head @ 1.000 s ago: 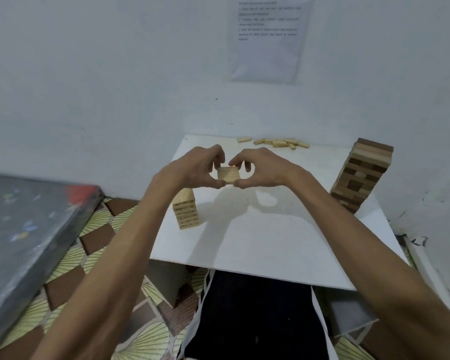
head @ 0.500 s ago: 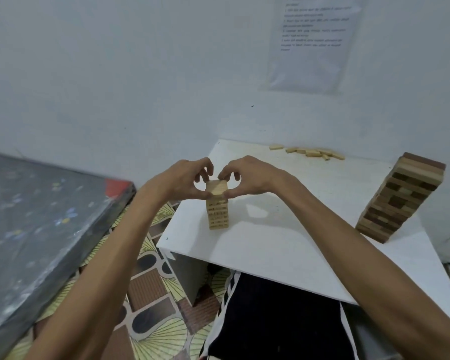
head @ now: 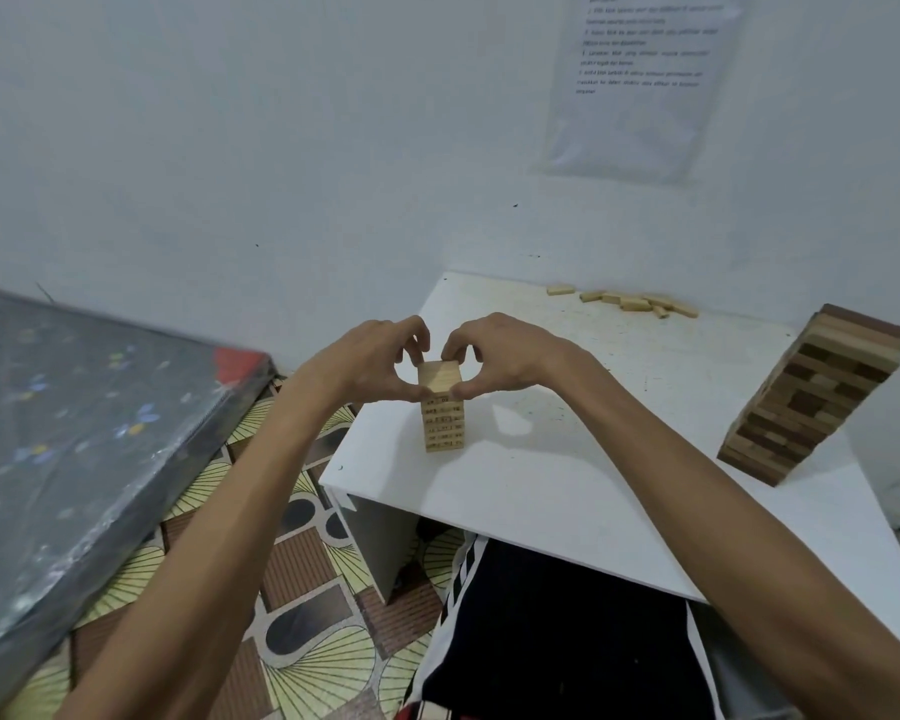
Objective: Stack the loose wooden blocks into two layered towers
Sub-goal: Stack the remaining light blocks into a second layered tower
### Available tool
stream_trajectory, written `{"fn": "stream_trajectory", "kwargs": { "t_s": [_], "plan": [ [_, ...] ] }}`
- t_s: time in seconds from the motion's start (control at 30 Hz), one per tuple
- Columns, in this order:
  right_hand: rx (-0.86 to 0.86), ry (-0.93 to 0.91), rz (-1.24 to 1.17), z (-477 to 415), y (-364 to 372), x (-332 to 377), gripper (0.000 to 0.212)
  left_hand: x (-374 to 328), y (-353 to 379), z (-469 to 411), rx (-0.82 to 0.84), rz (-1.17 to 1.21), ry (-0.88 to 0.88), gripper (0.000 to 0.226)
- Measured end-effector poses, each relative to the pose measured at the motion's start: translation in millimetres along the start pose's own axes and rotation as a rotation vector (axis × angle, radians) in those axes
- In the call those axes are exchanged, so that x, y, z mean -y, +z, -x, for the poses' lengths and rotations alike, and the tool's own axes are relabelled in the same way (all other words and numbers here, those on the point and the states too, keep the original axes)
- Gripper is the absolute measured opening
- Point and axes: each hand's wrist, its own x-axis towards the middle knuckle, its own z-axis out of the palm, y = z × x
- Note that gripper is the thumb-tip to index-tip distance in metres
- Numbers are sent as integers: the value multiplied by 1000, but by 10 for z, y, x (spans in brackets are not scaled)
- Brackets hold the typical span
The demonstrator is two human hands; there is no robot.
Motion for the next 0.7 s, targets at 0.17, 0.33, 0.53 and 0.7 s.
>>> {"fn": "stream_trajectory", "kwargs": {
  "t_s": [0.17,0.33,0.53,0.7],
  "plan": [
    [-2,7,2,17,5,-7,49,-14,20,-3,6,16,-12,56],
    [4,21,-31,28,29,-23,51,5,41,-13,11,19,-12,55],
    [16,28,-50,25,31,-30,52,42,79,-12,7,27,1,57],
    [36,29,-69,6,53,-47,54,66,91,-18,9,58,-1,59]
  ]
}}
